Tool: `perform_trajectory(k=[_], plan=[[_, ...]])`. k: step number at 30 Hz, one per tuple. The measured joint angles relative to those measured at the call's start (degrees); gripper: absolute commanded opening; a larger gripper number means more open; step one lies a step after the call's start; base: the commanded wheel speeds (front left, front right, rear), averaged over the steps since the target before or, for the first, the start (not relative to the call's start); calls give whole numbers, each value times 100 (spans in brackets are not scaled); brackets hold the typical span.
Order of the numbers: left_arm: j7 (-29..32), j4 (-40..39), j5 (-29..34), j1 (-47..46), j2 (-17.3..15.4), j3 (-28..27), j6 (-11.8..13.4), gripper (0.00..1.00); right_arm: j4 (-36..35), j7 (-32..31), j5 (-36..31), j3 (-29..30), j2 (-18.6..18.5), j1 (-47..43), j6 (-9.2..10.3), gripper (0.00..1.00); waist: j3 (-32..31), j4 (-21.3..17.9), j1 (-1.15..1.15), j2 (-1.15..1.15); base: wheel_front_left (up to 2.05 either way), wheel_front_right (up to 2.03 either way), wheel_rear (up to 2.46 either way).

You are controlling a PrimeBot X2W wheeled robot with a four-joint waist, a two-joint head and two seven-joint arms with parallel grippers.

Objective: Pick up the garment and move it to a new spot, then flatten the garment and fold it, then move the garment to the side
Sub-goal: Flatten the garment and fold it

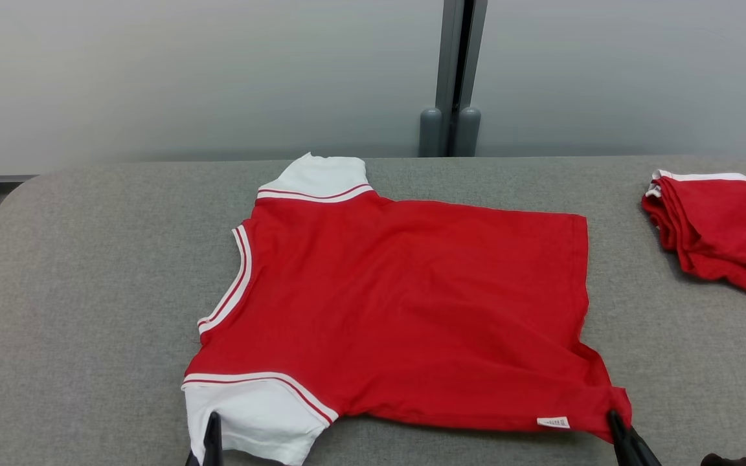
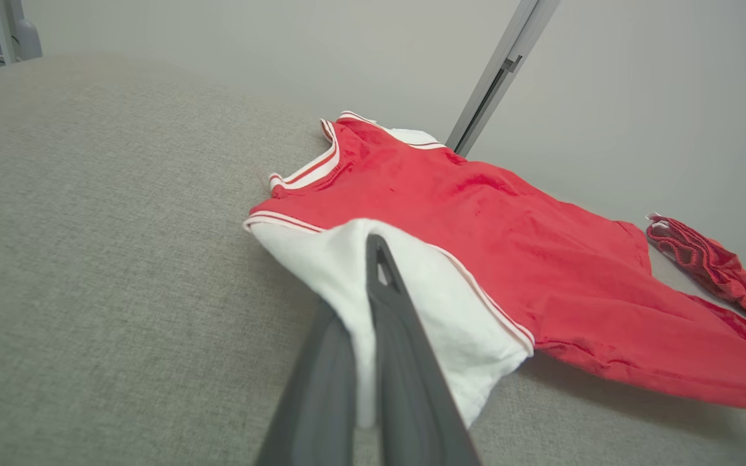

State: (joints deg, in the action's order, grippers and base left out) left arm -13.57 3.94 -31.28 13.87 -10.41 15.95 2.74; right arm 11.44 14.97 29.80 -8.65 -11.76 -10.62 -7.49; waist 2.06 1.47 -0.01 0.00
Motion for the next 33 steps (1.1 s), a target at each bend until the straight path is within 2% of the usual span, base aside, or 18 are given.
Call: perform_trajectory(k=[6, 17, 33], plan=[[90, -121, -40, -77, -30, 65, -59, 0, -51, -59, -54, -35, 55, 52, 0, 0, 78, -47, 1, 0, 0, 0, 0], [279, -110, -67, -889, -246, 14, -257, 0, 124, -196, -125, -179, 45, 761, 0, 0, 361, -177, 2, 0, 0, 0, 0], [360, 1065, 11, -2487, -425, -15, -564, 0, 928, -127, -213, -103, 100, 2012, 0, 0, 1078, -340, 2, 0, 0, 0, 0]])
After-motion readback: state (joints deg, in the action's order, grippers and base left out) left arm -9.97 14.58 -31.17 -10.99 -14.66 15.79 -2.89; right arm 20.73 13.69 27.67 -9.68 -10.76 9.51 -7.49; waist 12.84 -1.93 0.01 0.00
